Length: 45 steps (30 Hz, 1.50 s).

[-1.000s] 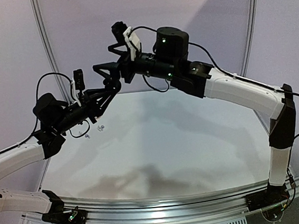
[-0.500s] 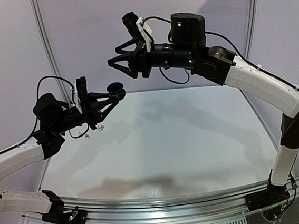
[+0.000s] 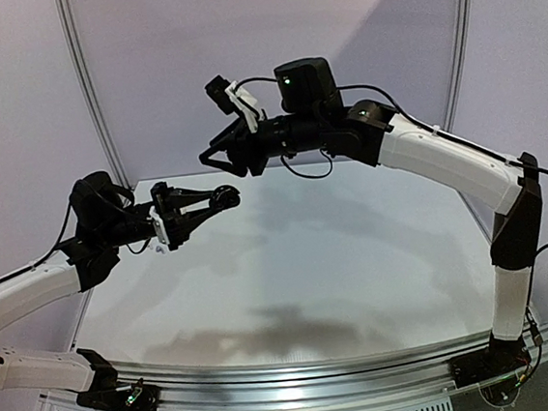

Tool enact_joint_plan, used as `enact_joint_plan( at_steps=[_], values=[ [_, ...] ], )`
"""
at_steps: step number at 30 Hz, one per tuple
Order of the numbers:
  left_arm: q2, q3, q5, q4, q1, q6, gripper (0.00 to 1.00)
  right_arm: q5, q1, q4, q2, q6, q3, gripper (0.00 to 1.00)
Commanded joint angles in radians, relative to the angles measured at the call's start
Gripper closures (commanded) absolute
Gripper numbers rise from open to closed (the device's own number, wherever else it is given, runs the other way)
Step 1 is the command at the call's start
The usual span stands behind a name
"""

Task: Insert the wireless bluetooth earbuds into the charging case
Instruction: Close the charging case, then pass from the left arm to the right

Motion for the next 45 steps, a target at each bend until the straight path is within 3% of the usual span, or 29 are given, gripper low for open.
enact_joint_plan(
  at_steps=[1, 9, 12, 16, 19, 21, 24, 29, 41, 45],
  values=[
    [-0.016, 0.008, -0.066, -0.019, 0.006, 0.216, 1.00, -0.063, 0.027, -0.022, 0.018, -0.050, -0.051, 0.56],
    [-0.025, 0.001, -0.127, -0.021, 0.006, 0.157, 1.00, -0.054, 0.032, -0.032, -0.059, -0.091, -0.177, 0.58],
    [-0.027, 0.006, -0.131, -0.036, 0.007, 0.077, 1.00, -0.032, 0.032, -0.027, -0.079, -0.083, -0.188, 0.55],
    [-0.008, 0.046, -0.144, -0.119, 0.019, -0.303, 1.00, -0.008, 0.011, 0.054, -0.145, -0.093, -0.230, 0.39],
    [-0.013, 0.056, 0.000, -0.180, 0.045, -0.630, 1.00, -0.039, -0.011, 0.159, -0.213, -0.083, -0.325, 0.25],
    [-0.020, 0.047, 0.124, -0.151, 0.054, -0.856, 1.00, -0.083, -0.012, 0.215, -0.261, -0.089, -0.391, 0.19],
    [-0.018, 0.016, 0.154, -0.016, 0.060, -1.096, 1.00, -0.142, -0.013, 0.272, -0.279, -0.074, -0.447, 0.17],
    [-0.013, 0.000, 0.184, 0.100, 0.060, -1.222, 1.00, -0.184, -0.005, 0.278, -0.230, -0.033, -0.423, 0.36],
    [-0.018, 0.009, 0.182, 0.095, 0.059, -1.255, 1.00, -0.240, 0.014, 0.241, -0.171, -0.031, -0.382, 0.67],
    [-0.017, 0.013, 0.184, 0.084, 0.059, -1.245, 1.00, -0.254, 0.013, 0.239, -0.163, -0.026, -0.367, 0.82]
  ],
)
